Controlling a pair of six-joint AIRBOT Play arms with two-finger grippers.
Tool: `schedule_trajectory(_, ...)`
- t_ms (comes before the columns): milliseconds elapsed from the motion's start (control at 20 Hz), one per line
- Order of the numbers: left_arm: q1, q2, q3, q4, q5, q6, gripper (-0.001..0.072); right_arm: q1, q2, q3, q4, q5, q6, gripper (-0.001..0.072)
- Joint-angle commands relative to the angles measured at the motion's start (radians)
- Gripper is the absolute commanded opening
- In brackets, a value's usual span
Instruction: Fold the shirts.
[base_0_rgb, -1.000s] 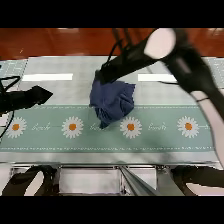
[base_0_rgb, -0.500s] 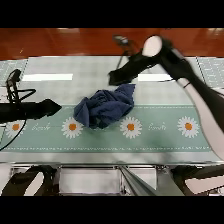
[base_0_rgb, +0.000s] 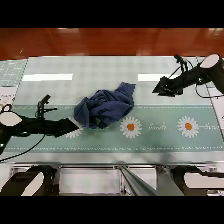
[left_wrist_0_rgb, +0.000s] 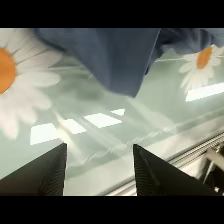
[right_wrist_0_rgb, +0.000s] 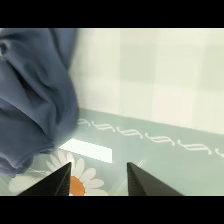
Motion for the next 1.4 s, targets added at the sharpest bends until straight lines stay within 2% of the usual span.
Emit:
schedule_trajectory(0,-0.105,-0.117,-0.047,-0.199,0.202,0.102,0.0507,-0.043,0.015,-0.099,0.058,-0.045,-0.041,0.0396)
schedule_trajectory(100,-0.208,-0.205,-0.020,-0.230,0.294,0.167,0.0508,-0.034,0.015,-0.099,0.071,-0.069,-0.042,0.0396)
schedule_trajectory(200,-0.283,-0.294,0.024,-0.229,0.368,0.167,0.0507,-0.032,0.014,-0.099,0.076,-0.084,-0.040,0.0396)
schedule_trajectory(400,-0.301,-0.413,0.136,-0.222,0.336,0.152,0.0501,-0.032,0.014,-0.099,0.076,-0.108,-0.039,0.0396)
schedule_trajectory(450,-0.301,-0.428,0.159,-0.198,0.315,0.152,0.0448,-0.026,0.014,-0.099,0.072,-0.130,-0.042,0.0396)
schedule_trajectory(500,-0.298,-0.442,0.183,-0.166,0.279,0.152,0.0162,-0.010,0.010,-0.099,0.063,-0.150,-0.047,0.0396)
schedule_trajectory(550,-0.294,-0.448,0.201,-0.149,0.241,0.154,0.0016,0.010,-0.001,-0.099,0.066,-0.155,-0.060,0.0396)
schedule_trajectory(650,-0.283,-0.448,0.222,-0.138,0.187,0.156,0.0017,0.054,-0.051,-0.098,0.085,-0.189,-0.058,0.0396)
schedule_trajectory(850,-0.273,-0.443,0.235,-0.138,0.119,0.153,0.0017,0.083,-0.190,-0.052,0.280,-0.205,-0.096,0.0396)
schedule_trajectory(950,-0.273,-0.443,0.234,-0.139,0.098,0.153,0.0017,0.107,-0.241,-0.019,0.280,-0.185,-0.097,0.0396)
schedule_trajectory(1100,-0.273,-0.443,0.235,-0.139,0.100,0.153,0.0017,0.159,-0.315,0.039,0.280,-0.067,-0.127,0.0396)
schedule_trajectory(1350,-0.273,-0.443,0.235,-0.143,0.100,0.152,0.0017,0.212,-0.365,0.068,0.277,-0.069,-0.129,0.0396)
